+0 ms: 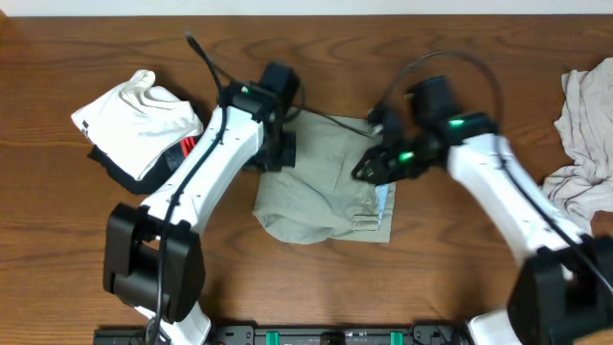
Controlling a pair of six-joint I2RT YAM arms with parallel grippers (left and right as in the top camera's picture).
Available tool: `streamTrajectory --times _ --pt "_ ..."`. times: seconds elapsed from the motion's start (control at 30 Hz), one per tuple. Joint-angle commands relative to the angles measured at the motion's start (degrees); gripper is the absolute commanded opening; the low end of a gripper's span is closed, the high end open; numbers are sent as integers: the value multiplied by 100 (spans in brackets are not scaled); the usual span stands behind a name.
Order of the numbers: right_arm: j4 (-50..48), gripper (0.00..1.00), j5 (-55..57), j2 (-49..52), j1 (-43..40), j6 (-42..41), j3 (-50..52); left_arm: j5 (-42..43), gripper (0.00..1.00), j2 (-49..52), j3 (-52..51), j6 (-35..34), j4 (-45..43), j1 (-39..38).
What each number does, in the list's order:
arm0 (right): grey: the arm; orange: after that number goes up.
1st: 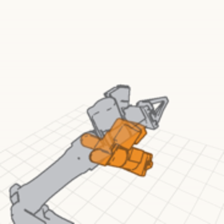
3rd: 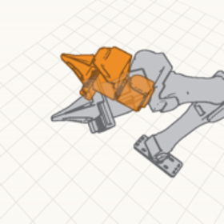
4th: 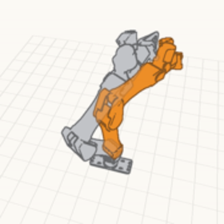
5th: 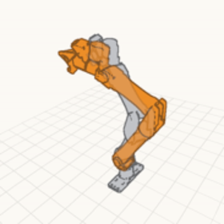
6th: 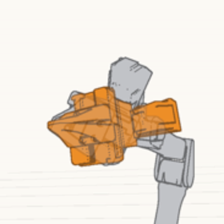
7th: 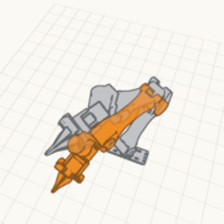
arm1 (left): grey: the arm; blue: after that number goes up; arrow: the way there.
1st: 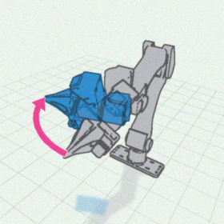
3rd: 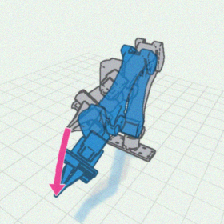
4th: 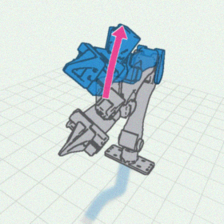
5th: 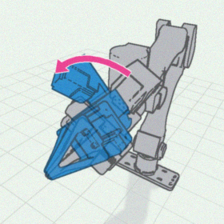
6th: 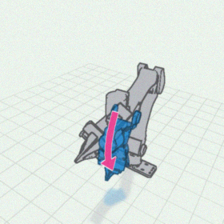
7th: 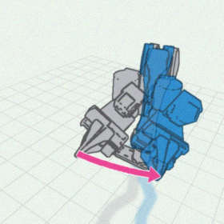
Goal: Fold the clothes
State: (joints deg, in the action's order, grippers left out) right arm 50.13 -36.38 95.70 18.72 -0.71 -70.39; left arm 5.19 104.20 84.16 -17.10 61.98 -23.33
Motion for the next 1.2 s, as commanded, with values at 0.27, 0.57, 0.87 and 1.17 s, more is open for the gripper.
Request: streamTrajectory --times 0.27,0.57,0.87,1.17 --pt "280 5 1880 1388 588 -935 81 743 6 11 -1961 317 -1130 46" --pt "820 6 3672 1429 485 -1202 87 723 6 4 -2774 310 -1283 166" --pt "793 1 2581 1091 -20 -737 7 726 6 -562 -1945 315 -542 234" --pt "-636 3 -341 286 -212 -254 4 719 6 -1416 -1423 372 -1711 243"
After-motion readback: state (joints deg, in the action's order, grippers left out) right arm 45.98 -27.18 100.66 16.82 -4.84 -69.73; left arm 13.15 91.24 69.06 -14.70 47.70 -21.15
